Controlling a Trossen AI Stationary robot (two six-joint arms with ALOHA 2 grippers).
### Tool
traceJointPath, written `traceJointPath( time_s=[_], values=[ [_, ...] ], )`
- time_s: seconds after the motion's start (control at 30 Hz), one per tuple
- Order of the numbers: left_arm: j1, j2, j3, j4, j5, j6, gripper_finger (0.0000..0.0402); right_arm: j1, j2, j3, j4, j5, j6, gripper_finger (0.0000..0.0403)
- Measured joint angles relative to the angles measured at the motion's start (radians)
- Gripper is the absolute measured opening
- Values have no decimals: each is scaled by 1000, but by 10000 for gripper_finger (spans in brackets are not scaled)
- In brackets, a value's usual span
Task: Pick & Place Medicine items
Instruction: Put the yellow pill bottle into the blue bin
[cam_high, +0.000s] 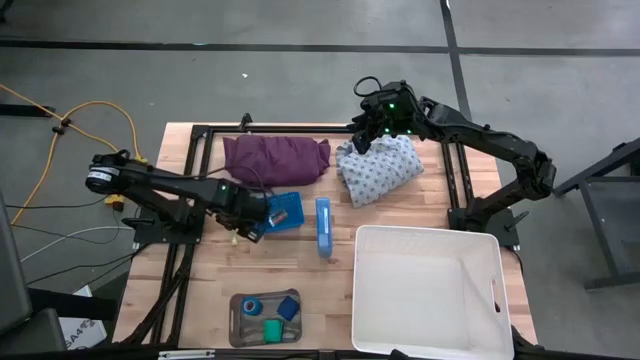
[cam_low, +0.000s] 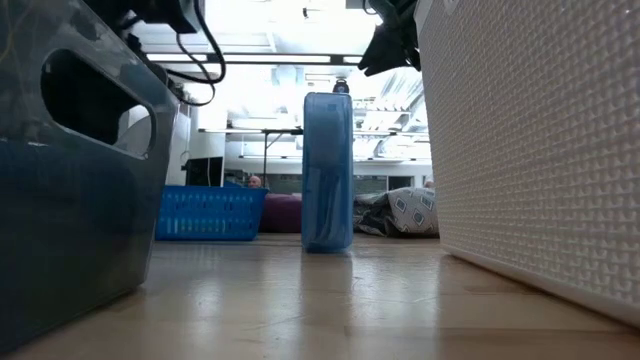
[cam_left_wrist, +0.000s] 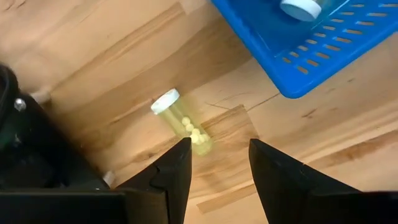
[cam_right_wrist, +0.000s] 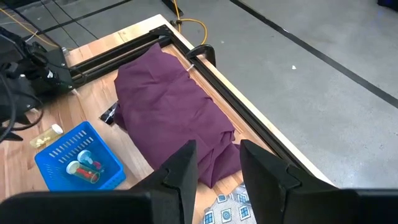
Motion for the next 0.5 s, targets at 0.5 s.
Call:
traceJointPath(
  time_s=[0.5],
  values=[
    [-184, 45, 0, -28, -35, -538, 152, 0, 0, 0, 2, 0, 0, 110]
  ],
)
